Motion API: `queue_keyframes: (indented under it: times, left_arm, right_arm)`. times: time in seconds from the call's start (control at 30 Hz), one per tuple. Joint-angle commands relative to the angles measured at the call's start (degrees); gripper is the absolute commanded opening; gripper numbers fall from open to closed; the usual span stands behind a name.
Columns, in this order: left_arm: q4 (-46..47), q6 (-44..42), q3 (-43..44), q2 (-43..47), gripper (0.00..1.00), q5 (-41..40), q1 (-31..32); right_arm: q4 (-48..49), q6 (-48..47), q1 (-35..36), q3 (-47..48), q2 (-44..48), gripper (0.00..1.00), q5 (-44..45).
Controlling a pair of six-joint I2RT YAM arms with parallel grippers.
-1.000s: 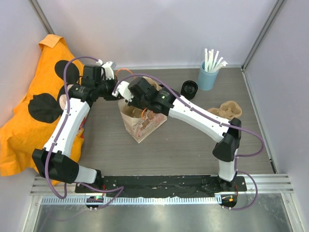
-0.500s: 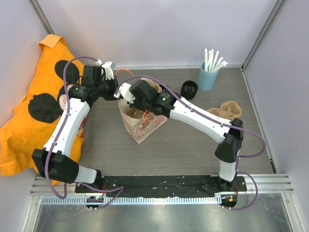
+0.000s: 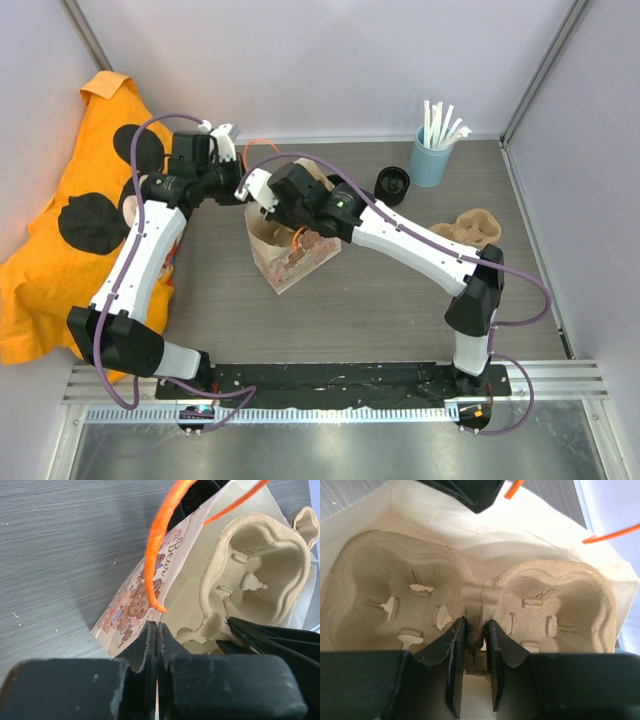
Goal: Pack the takeout coffee
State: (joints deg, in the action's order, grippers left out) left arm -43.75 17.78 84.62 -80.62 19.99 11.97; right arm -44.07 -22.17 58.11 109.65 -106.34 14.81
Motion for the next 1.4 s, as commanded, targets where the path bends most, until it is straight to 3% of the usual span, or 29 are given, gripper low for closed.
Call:
queue_keyframes:
  times: [0.0, 0.3, 0.8, 1.37]
  left_arm:
    - [3.8, 0.8, 0.5, 0.1, 0.02, 1.1, -0.4]
    - [4.2, 0.6, -0.7, 1.3, 0.14, 1.5, -1.0]
    - [4.5, 0.9, -0.9, 1.7, 0.15, 2.2, -1.7]
    - [4.7, 1.6, -0.9, 1.6, 0.15, 3.5, -2.0]
  right_arm:
    - [-0.9, 1.1, 0.6, 3.8, 3.2, 0.27, -4.5]
    - [-1.0, 5.3, 0.5, 7.3, 2.2, 0.27, -6.7]
    - [1.6, 11.9, -2.0, -2.5, 5.4, 0.25, -9.9]
    - [7.6, 15.2, -4.1, -5.3, 3.3, 0.25, -8.8]
